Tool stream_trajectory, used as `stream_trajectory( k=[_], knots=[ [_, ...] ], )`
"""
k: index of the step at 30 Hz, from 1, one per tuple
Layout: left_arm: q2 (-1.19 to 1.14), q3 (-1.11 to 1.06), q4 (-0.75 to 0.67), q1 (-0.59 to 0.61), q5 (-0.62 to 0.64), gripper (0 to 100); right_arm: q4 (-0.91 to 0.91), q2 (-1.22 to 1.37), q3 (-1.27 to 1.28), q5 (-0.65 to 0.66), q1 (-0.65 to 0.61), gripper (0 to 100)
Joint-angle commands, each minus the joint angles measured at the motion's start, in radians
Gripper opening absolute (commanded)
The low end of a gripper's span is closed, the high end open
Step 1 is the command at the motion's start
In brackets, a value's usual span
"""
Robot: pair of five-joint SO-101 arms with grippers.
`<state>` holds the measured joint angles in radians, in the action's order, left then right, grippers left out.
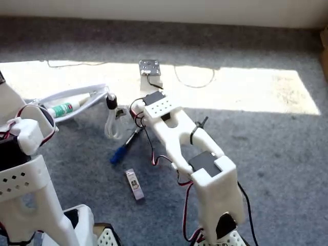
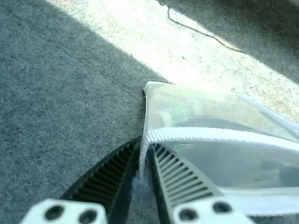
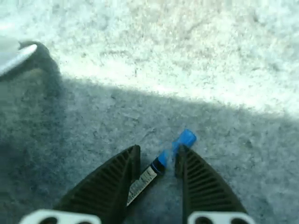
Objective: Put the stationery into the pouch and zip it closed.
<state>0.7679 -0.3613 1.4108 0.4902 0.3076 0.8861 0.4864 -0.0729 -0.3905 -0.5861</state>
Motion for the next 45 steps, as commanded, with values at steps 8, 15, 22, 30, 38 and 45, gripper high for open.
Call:
stream_trajectory(
  k=[8,15,22,30,38,45],
  knots=[
    [0.015,0.002,-0.018,0.016,-0.009,1,-0.005,0.067,-0.053,0.000,0.016,12.4],
    [0.015,0.002,-0.018,0.016,-0.009,1,0.018,0.067,-0.054,0.003,0.013,7.5],
    [0.015,0.002,-0.017,0.016,-0.009,1,0.018,0.064,-0.054,0.048,0.015,0.4],
    [0.015,0.002,-0.020,0.016,-0.009,1,0.114,-0.104,-0.053,0.051,0.018,0.4],
    [0.015,0.005,-0.020,0.010,-0.009,1,0.128,-0.297,-0.044,0.052,0.036,0.4],
    [0.015,0.015,-0.020,-0.079,-0.008,1,0.165,-0.466,-0.045,0.054,0.111,0.4]
  ],
)
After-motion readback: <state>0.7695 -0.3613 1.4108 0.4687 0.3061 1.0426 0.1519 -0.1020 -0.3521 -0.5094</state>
